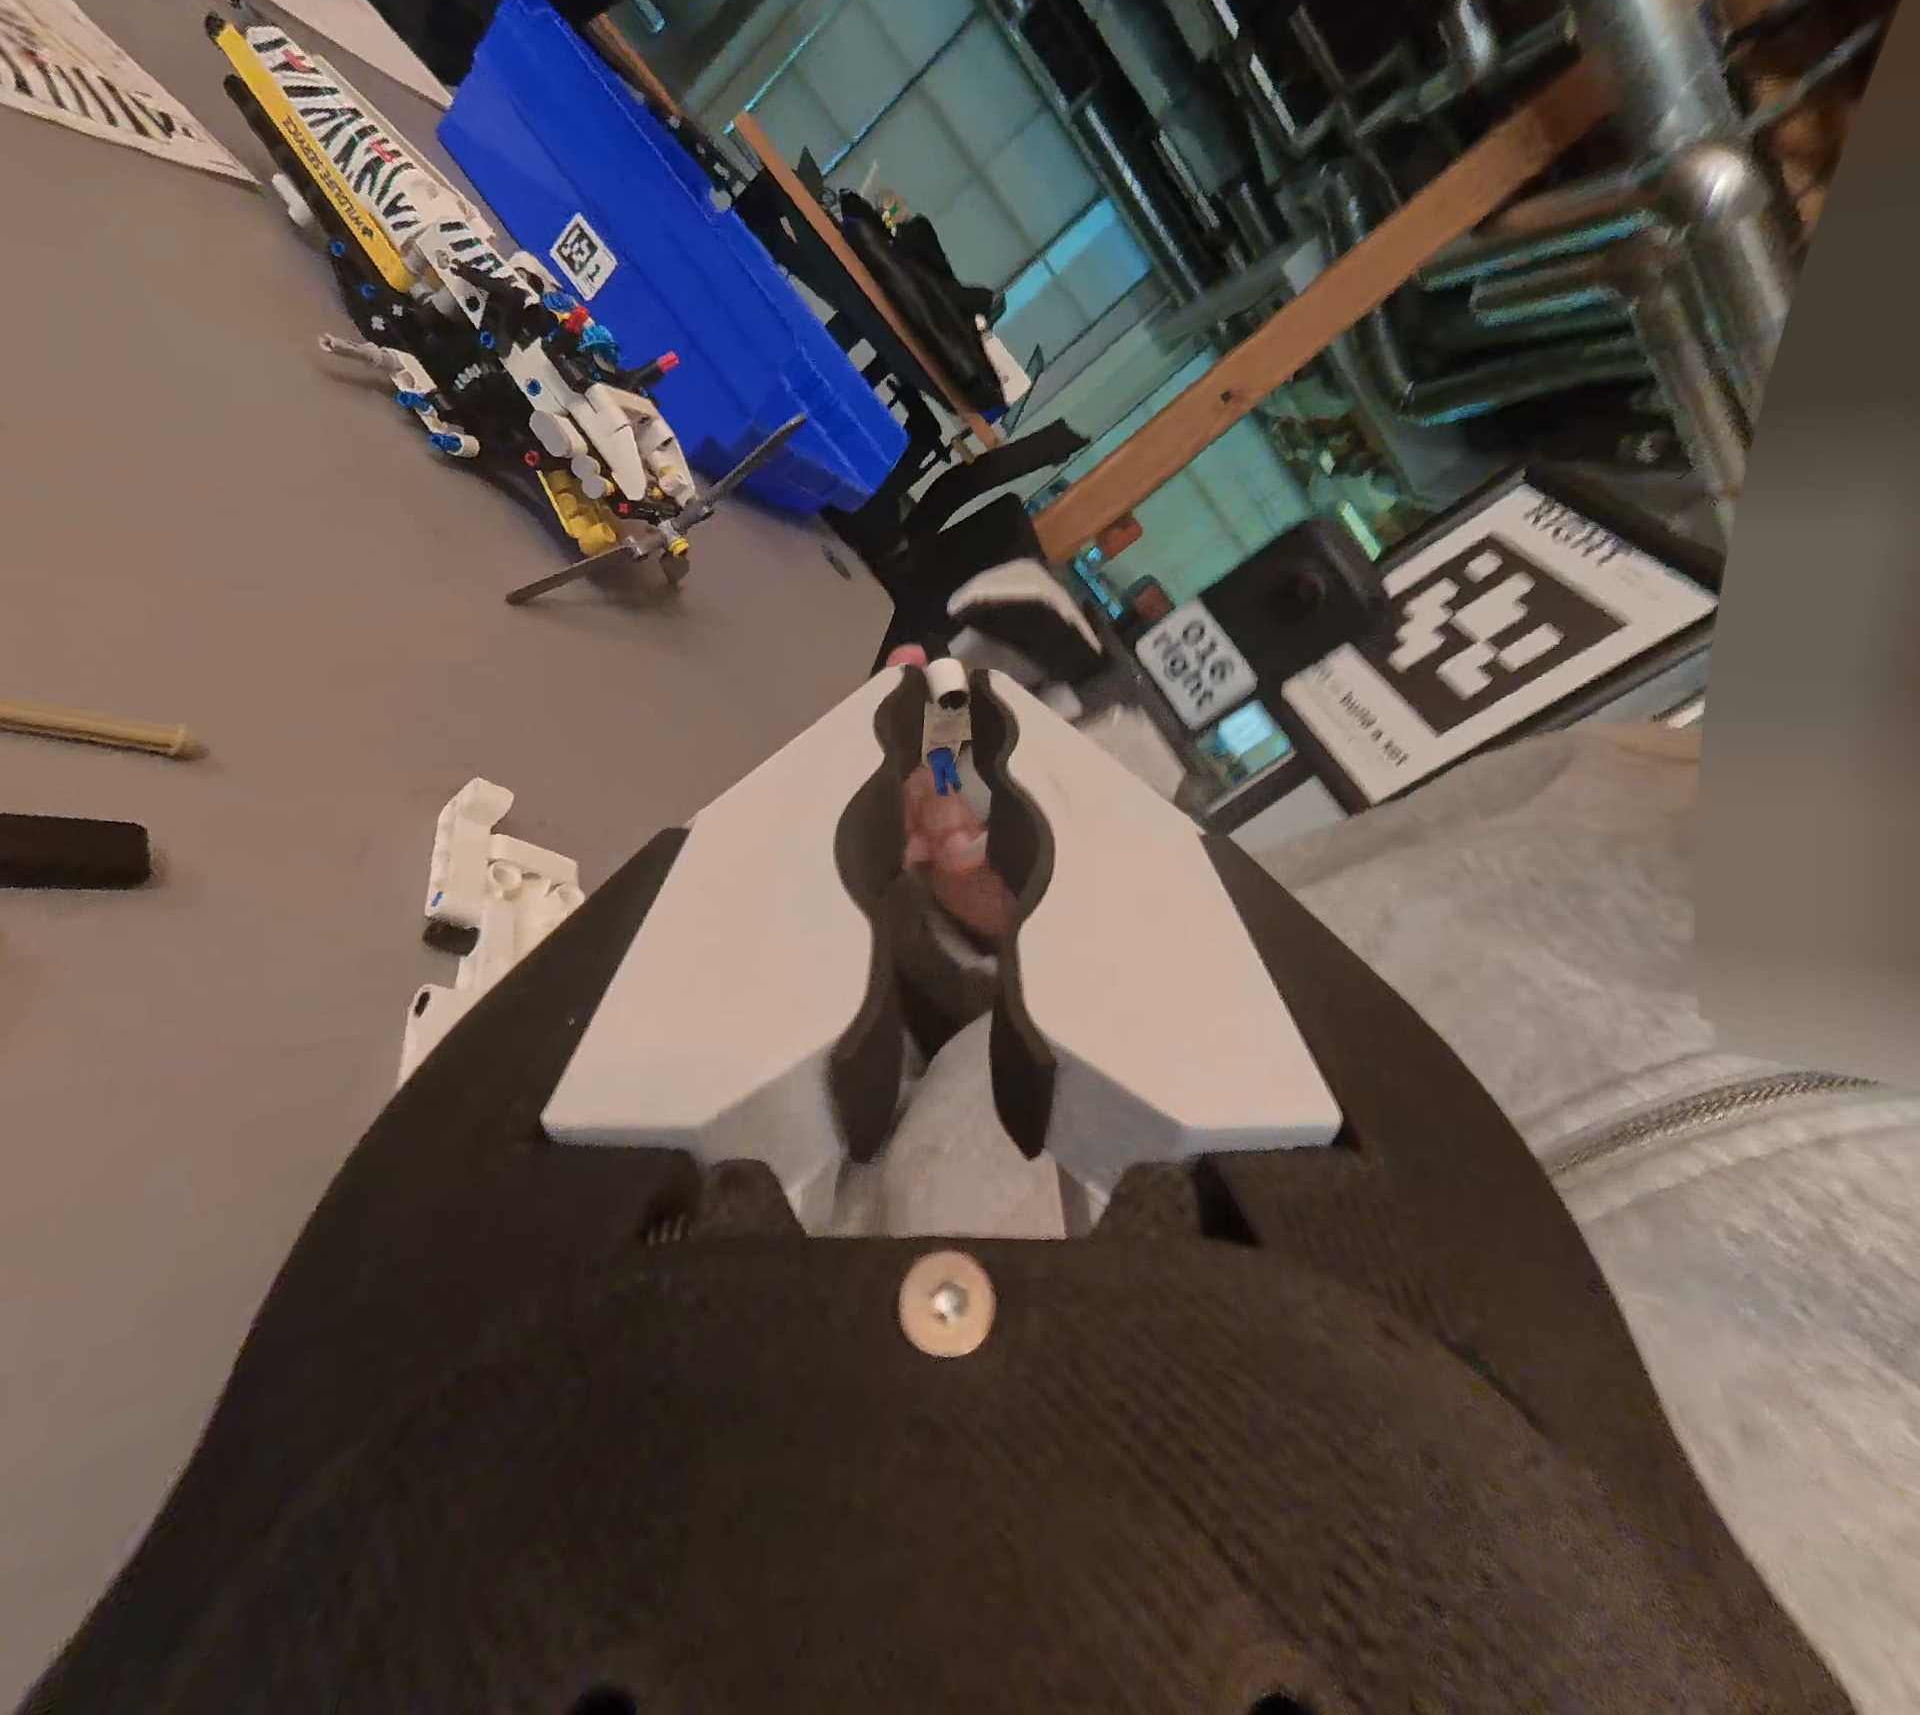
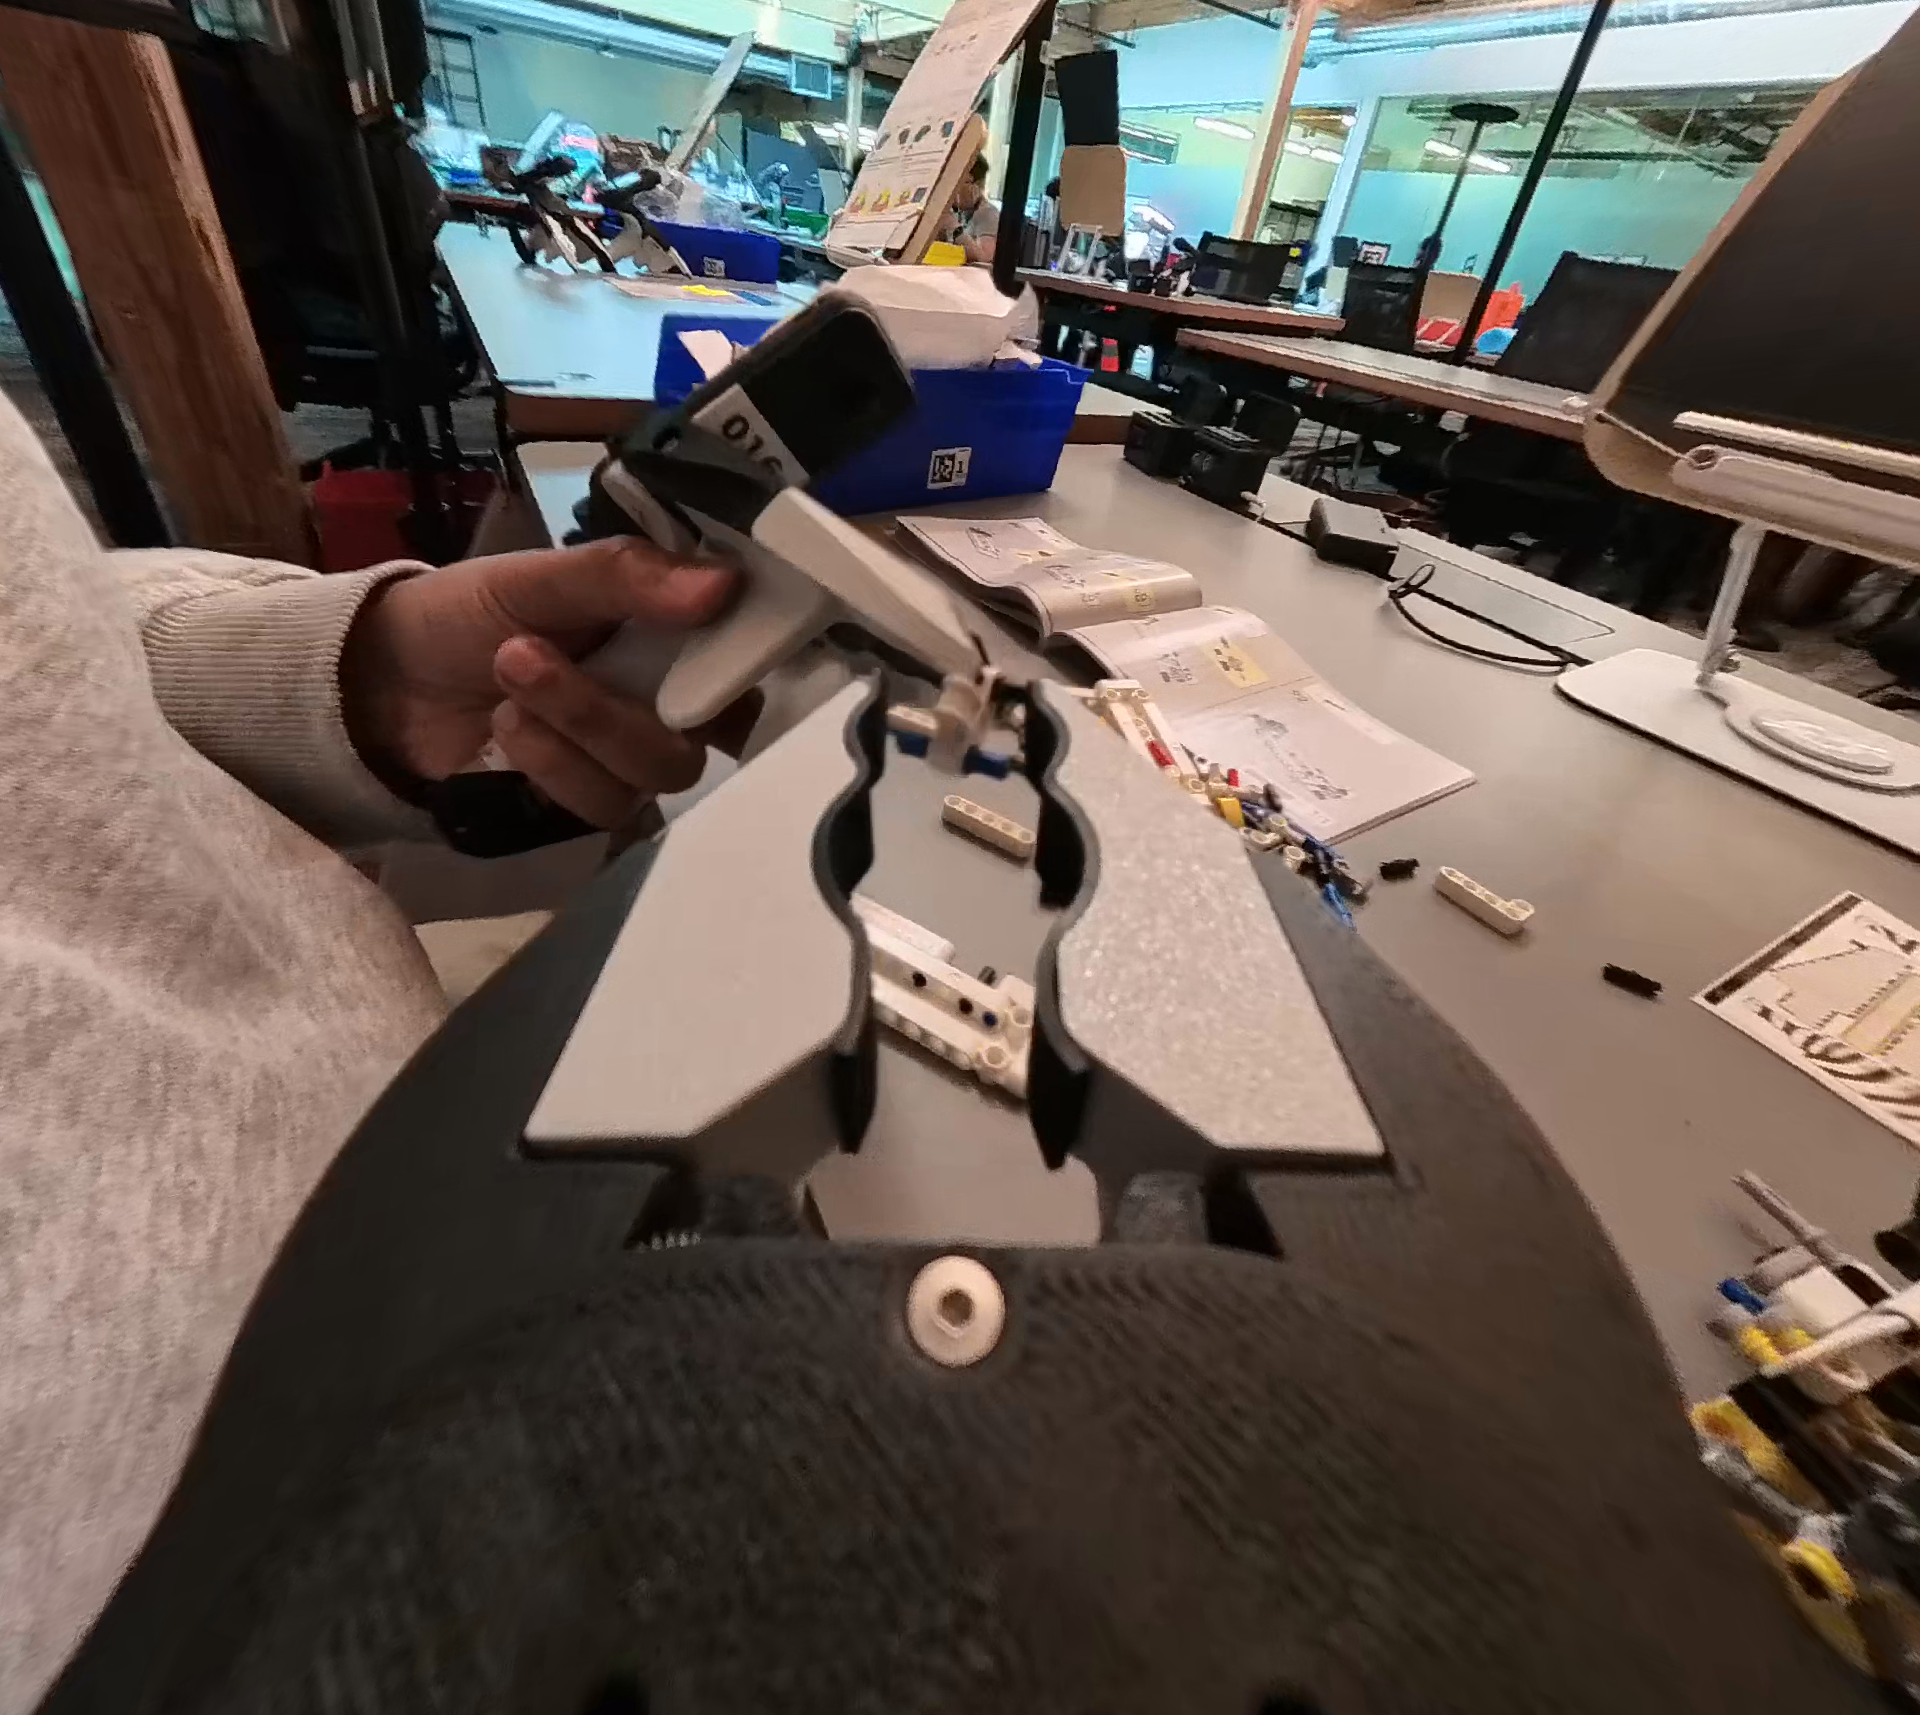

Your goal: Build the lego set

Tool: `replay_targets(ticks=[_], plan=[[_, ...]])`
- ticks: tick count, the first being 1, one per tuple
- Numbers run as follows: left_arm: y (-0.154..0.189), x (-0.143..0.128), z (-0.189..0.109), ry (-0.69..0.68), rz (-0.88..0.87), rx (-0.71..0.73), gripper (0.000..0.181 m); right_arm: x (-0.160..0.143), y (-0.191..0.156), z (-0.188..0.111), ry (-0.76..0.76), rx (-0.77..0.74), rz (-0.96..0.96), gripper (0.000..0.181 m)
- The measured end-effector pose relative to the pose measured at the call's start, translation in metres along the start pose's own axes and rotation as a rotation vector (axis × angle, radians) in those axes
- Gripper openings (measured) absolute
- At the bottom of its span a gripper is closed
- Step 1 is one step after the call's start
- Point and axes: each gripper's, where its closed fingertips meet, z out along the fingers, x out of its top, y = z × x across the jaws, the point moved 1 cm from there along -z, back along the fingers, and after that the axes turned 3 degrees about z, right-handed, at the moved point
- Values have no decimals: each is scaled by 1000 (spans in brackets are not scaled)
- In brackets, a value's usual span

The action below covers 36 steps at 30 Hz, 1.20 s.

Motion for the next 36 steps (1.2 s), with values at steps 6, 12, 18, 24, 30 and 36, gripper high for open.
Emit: replay_targets(ticks=[6,12,18,24,30,36], plan=[[10,-25,-2,-216,234,-17,6,5,-5,-14,-30,261,245,19],[35,-44,-3,-315,53,-255,6,-5,-33,-29,-89,472,73,13],[37,-52,2,-347,-30,-294,5,-6,-44,-34,-112,556,4,7],[39,-51,1,-332,-90,-337,6,-4,-46,-34,-84,577,21,1],[39,-51,3,-306,-156,-378,5,-4,-46,-36,-76,566,-7,3],[41,-50,7,-299,-177,-389,5,-8,-44,-40,-89,557,-29,4]])
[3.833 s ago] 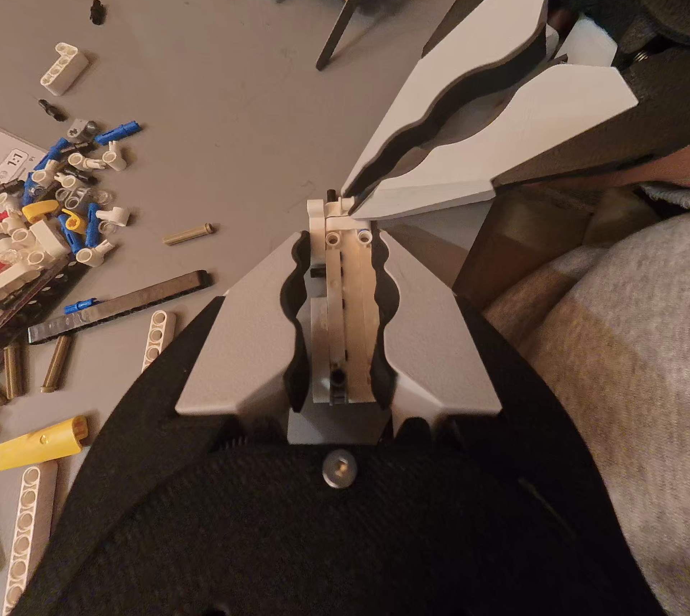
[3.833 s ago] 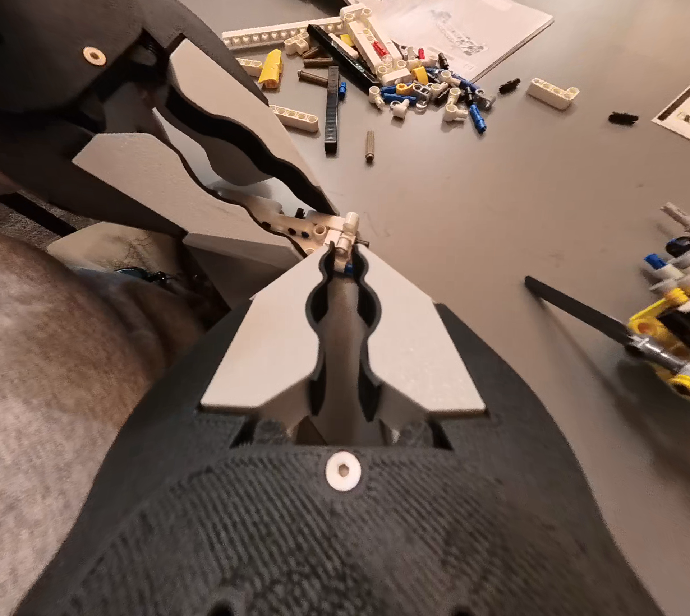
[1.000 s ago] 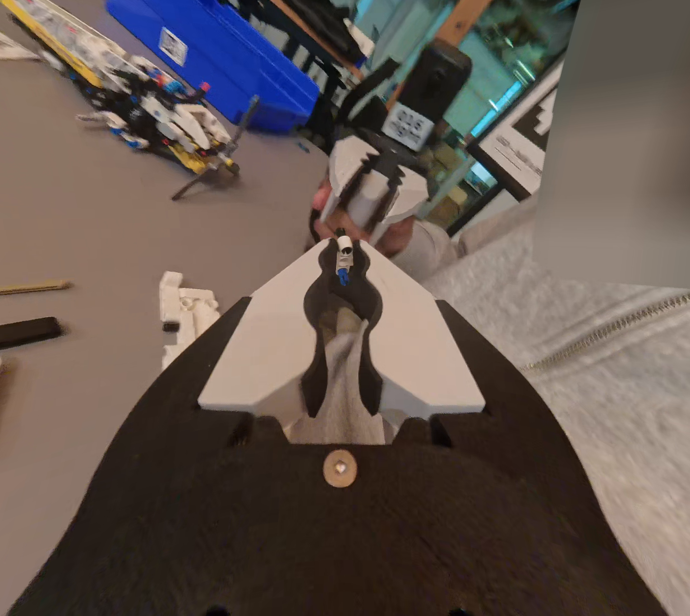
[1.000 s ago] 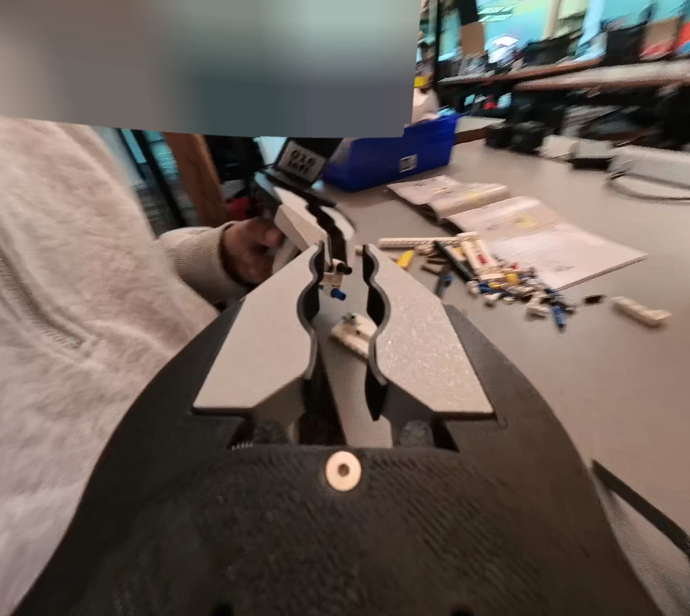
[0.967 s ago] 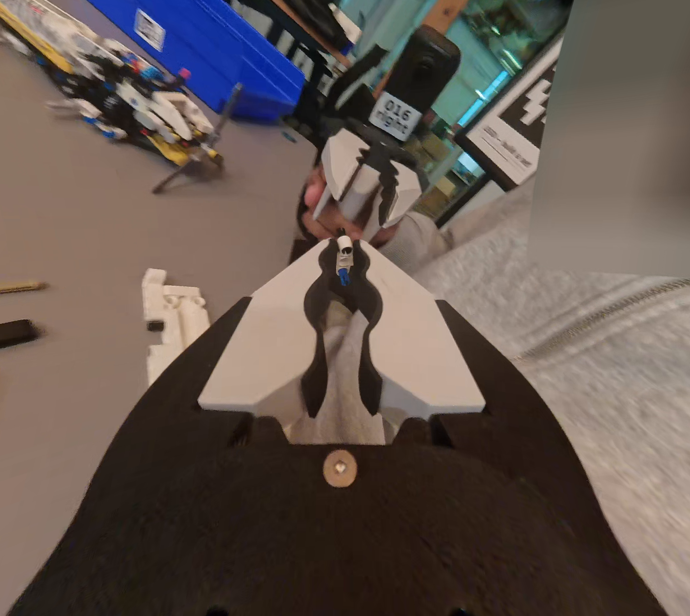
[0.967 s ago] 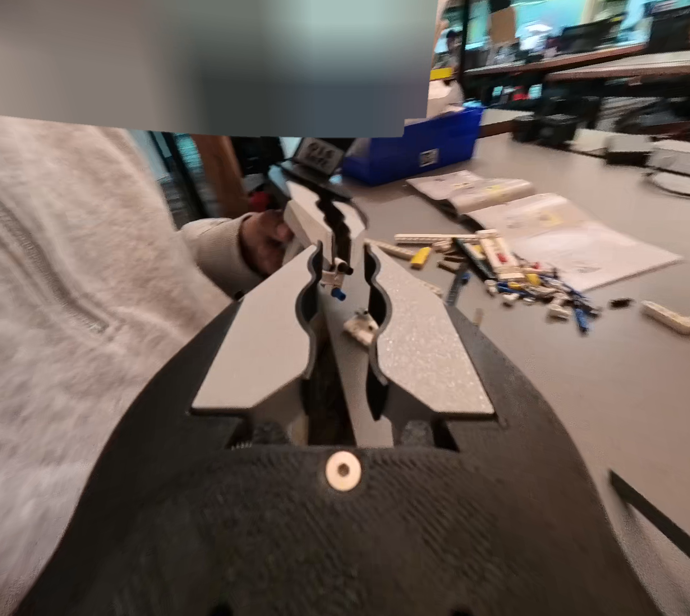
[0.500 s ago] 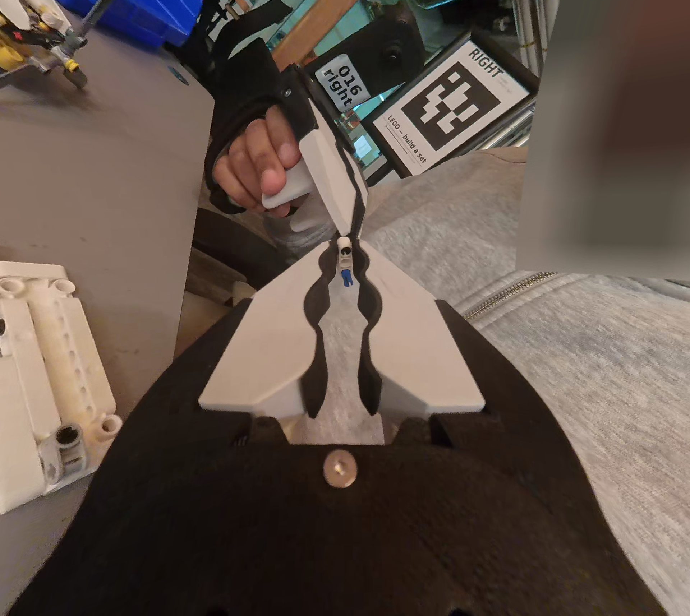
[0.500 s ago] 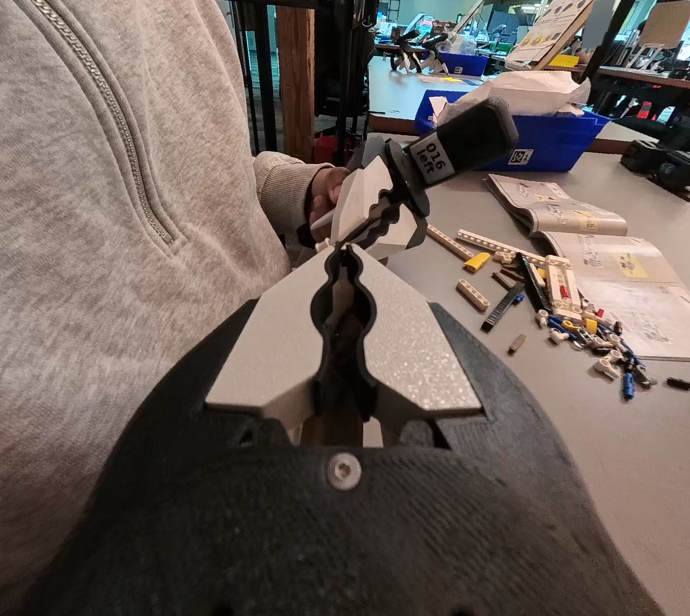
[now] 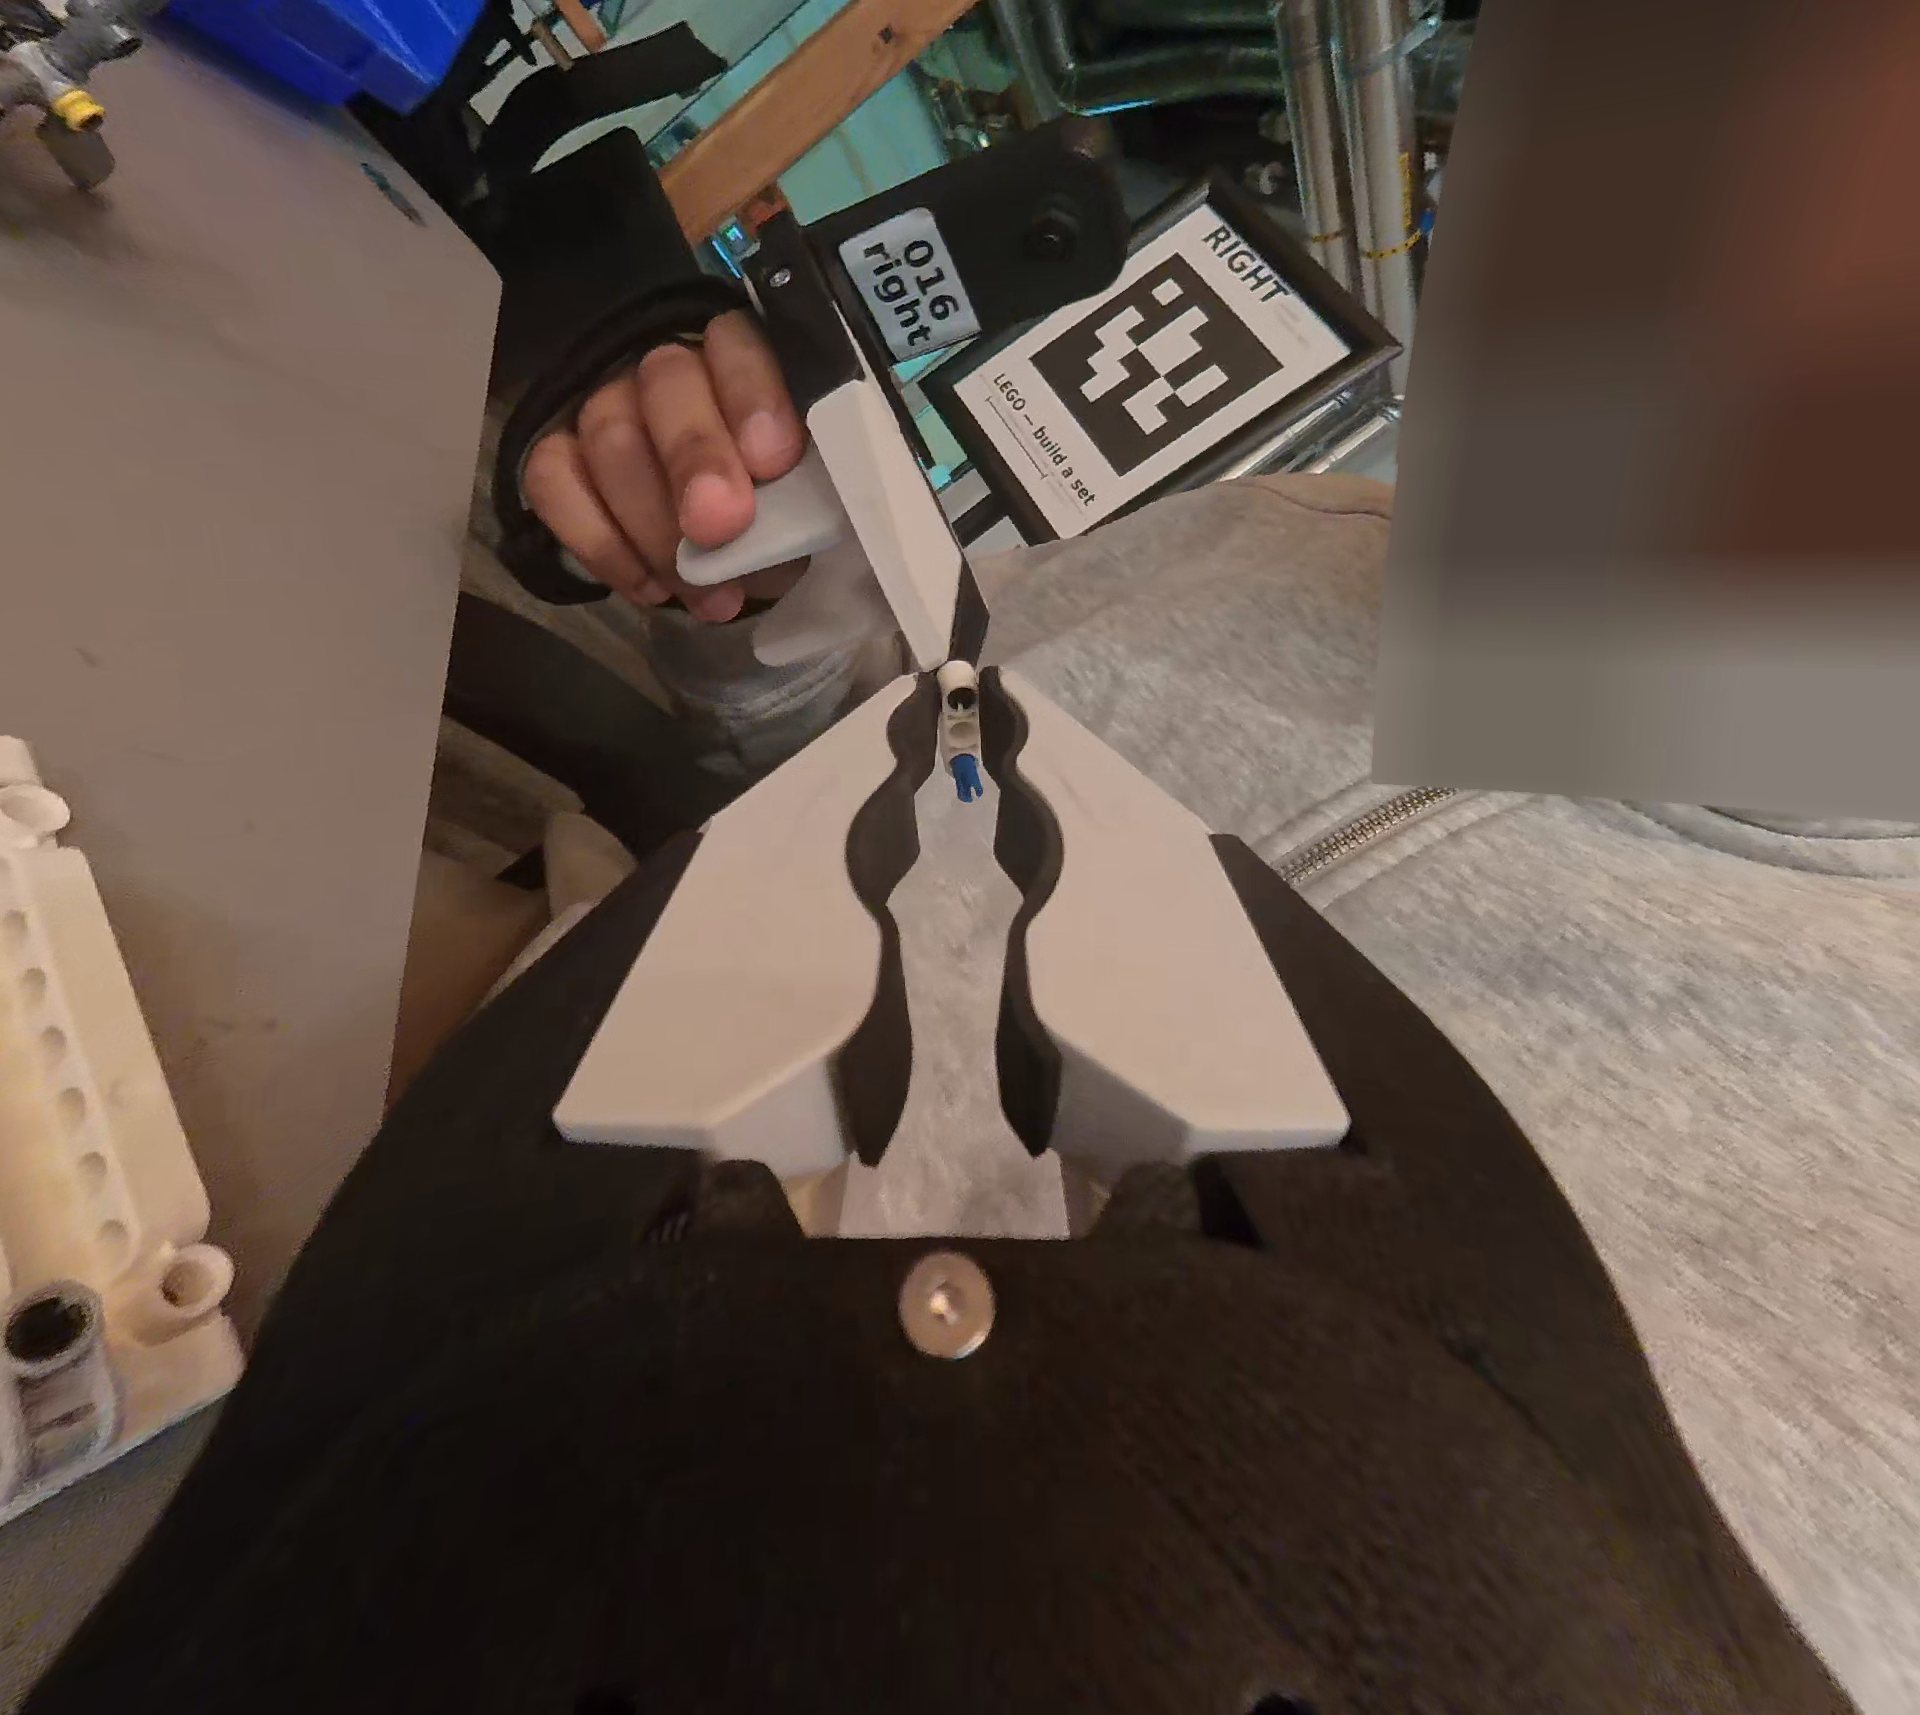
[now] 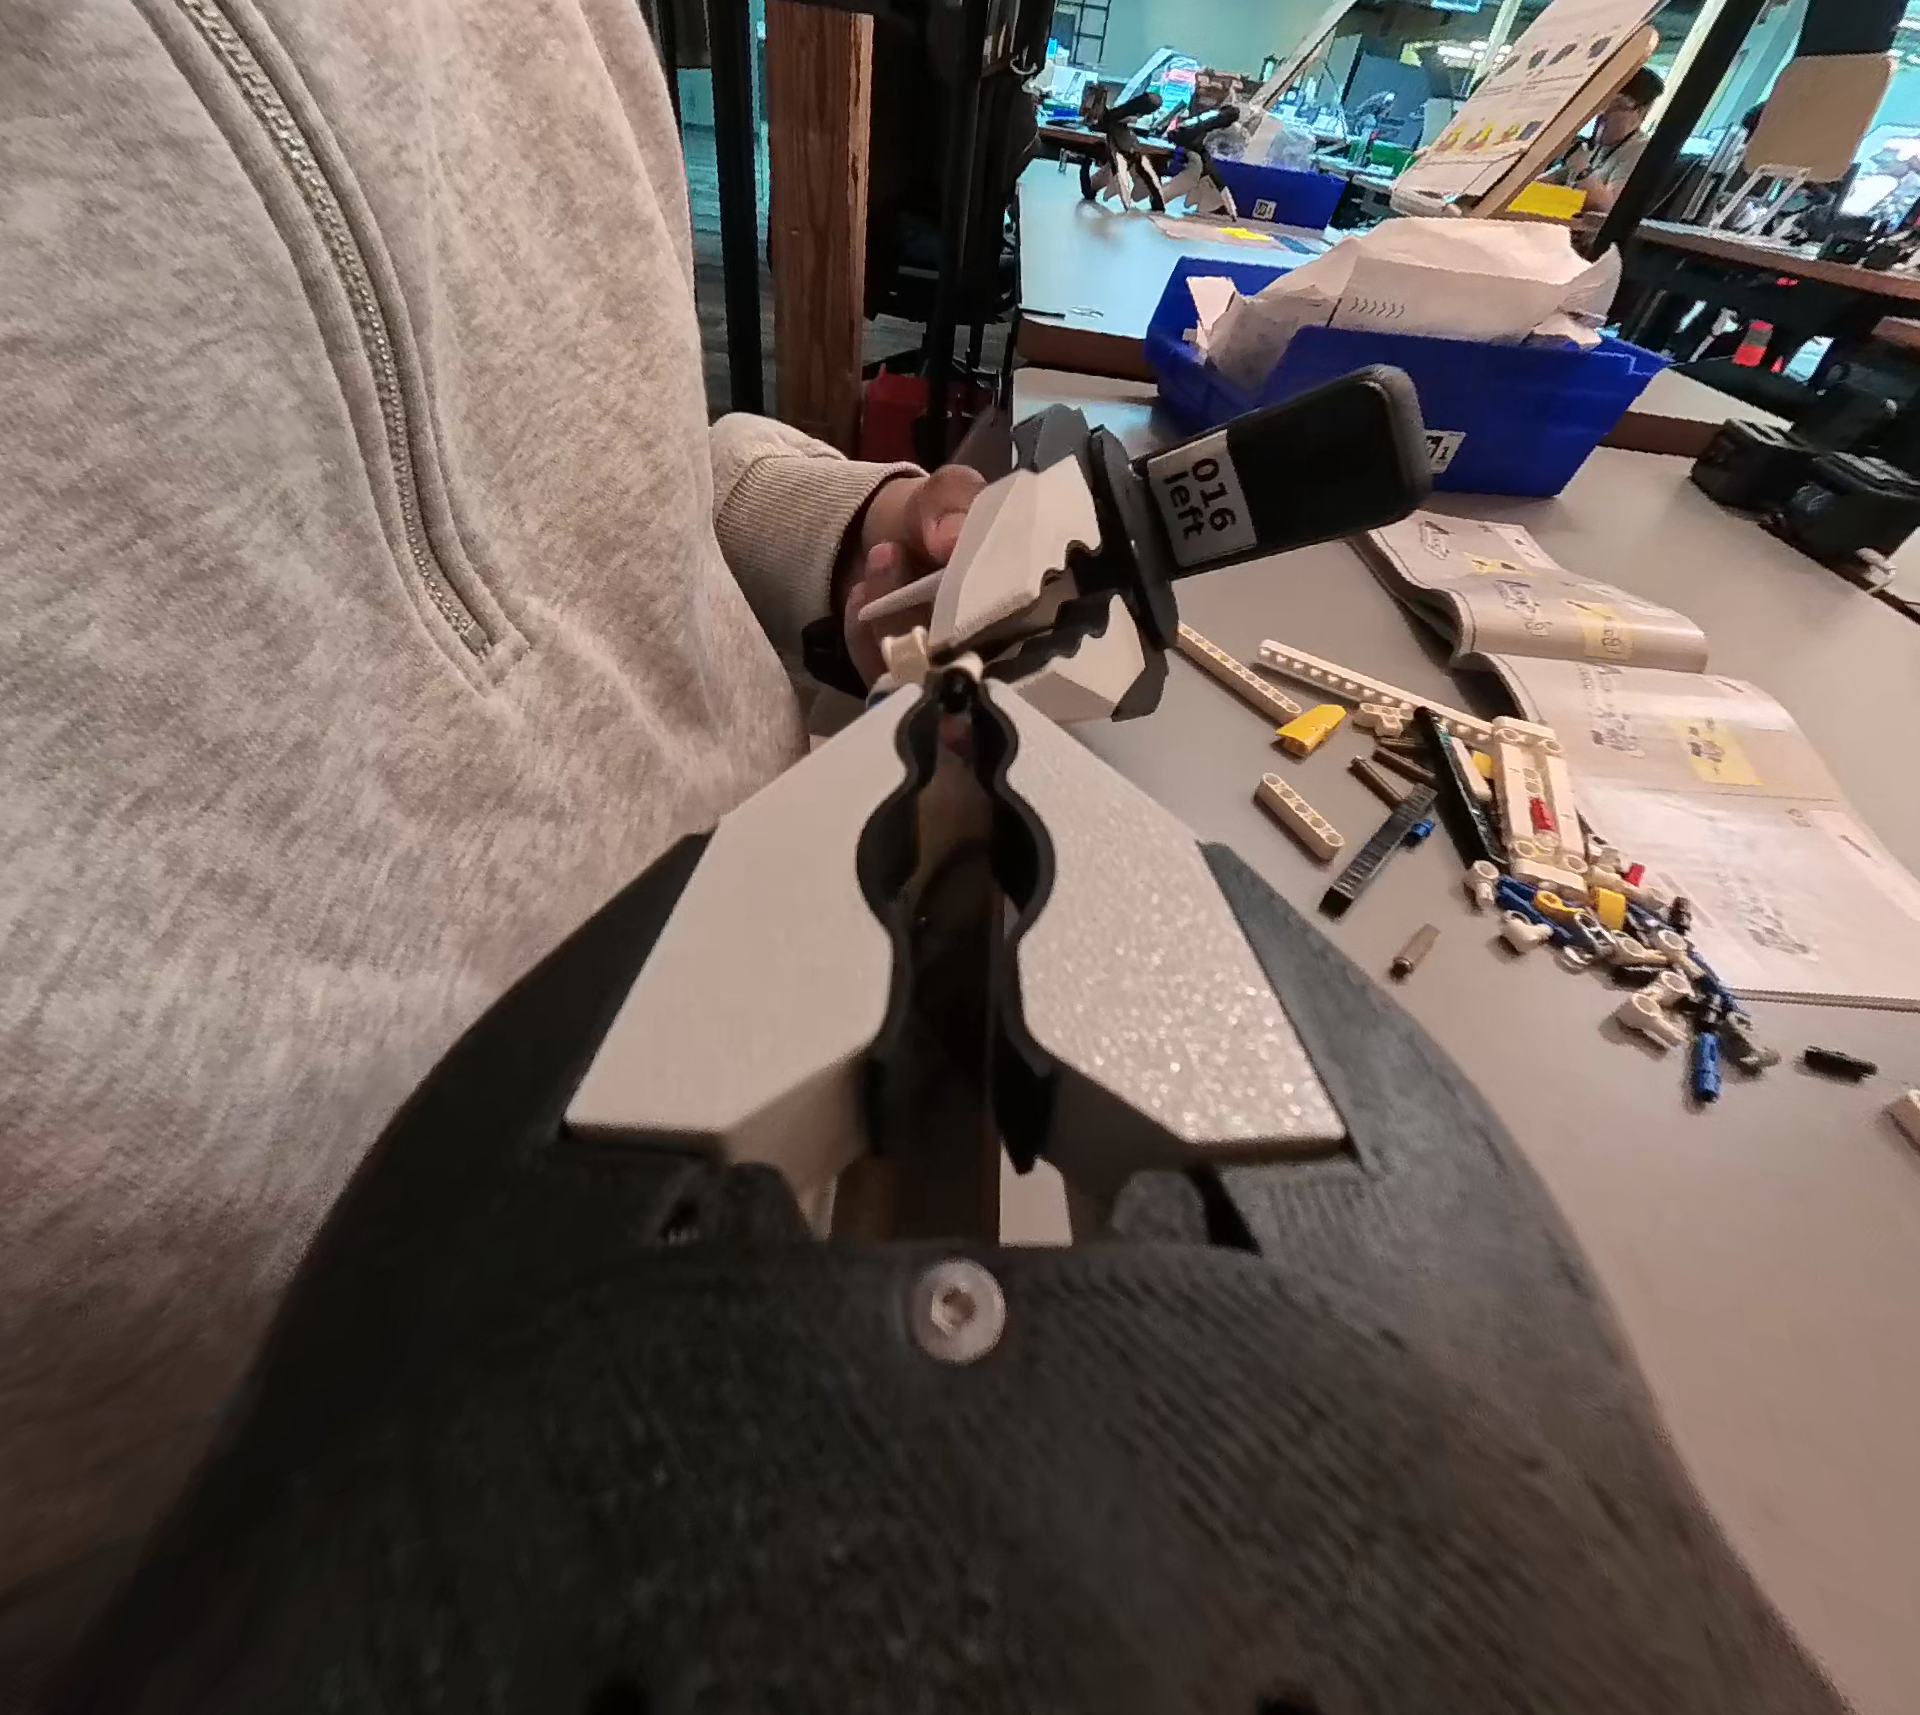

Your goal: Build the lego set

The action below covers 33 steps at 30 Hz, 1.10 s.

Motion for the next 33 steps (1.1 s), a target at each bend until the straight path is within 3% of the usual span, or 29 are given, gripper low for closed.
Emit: replay_targets(ticks=[16,31,33], plan=[[-15,12,8,67,1,109,6,-4,14,-16,16,-109,100,2],[-16,13,14,64,0,150,5,-5,12,-28,127,-77,225,2],[-4,35,-13,221,-33,86,1,6,20,-51,243,-109,256,3]])
